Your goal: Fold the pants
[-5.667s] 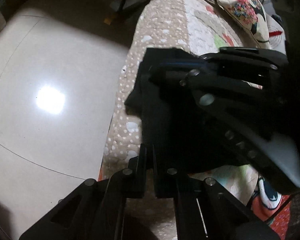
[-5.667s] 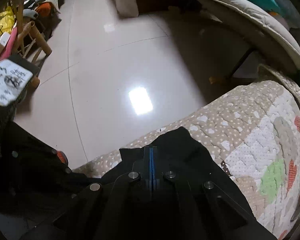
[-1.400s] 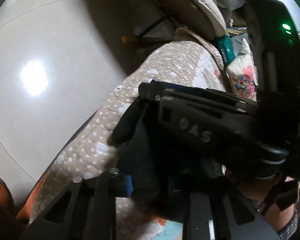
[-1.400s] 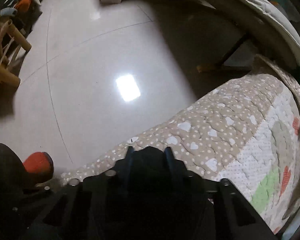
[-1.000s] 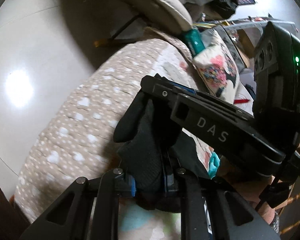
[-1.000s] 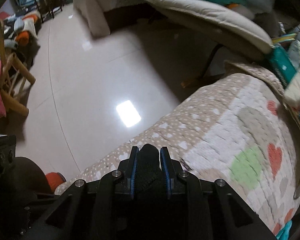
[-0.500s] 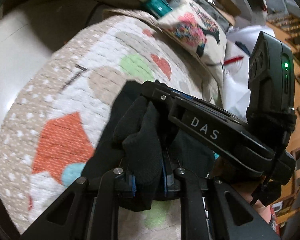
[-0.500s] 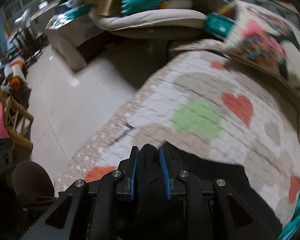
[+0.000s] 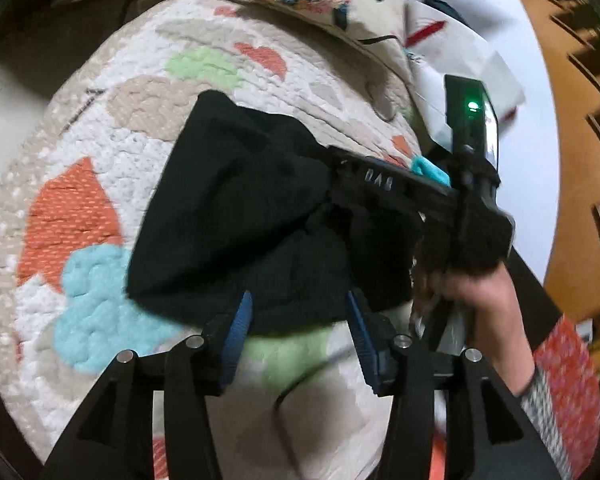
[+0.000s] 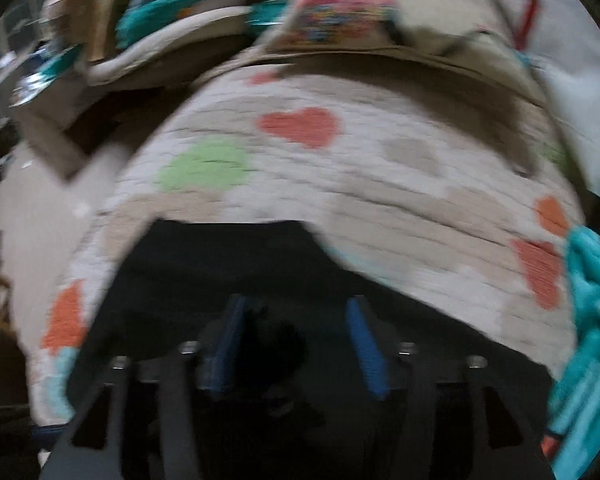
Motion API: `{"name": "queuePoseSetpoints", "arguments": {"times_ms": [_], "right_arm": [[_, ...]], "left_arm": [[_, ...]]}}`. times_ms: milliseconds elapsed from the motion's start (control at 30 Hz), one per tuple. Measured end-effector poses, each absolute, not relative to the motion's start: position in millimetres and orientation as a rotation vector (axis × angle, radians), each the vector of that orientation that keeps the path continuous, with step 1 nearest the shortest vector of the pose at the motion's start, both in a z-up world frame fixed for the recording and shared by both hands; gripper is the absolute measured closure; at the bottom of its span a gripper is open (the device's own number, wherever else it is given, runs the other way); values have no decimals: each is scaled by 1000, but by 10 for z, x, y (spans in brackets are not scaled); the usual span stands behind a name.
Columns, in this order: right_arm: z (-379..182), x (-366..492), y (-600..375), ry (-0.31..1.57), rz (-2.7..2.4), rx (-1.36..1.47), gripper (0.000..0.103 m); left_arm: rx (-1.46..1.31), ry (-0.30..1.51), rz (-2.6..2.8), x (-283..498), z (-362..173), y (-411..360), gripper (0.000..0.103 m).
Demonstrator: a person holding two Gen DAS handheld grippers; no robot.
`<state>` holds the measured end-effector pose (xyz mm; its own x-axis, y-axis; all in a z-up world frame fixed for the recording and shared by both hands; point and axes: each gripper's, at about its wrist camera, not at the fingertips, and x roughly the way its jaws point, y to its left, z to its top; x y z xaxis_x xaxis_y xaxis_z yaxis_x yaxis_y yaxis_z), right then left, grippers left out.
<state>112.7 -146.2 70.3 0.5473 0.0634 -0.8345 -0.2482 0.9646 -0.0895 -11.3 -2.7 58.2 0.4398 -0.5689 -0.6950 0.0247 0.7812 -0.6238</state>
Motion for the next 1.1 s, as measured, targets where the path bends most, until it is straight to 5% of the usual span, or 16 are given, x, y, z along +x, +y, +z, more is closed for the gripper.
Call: {"name": "queuePoseSetpoints", "arguments": {"times_ms": [267, 433, 533, 933, 1100], "right_arm": [[984, 979, -1430, 933, 533, 249, 51], [527, 981, -1198, 1092, 539, 172, 51], [536, 1004, -1347, 1118, 348, 73, 63], [906, 1007, -933, 885, 445, -36, 60], [587, 1116, -954, 1077, 414, -57, 76]], "left_arm": [[-691, 1038, -173, -211, 530, 563, 52], [-692, 1039, -110, -260, 466, 676, 52], [-695, 1039, -105, -291, 456, 719, 52], [-672, 1046, -114, -283, 340, 679, 52], [-693, 1038, -120, -301, 354, 772, 52]]}}
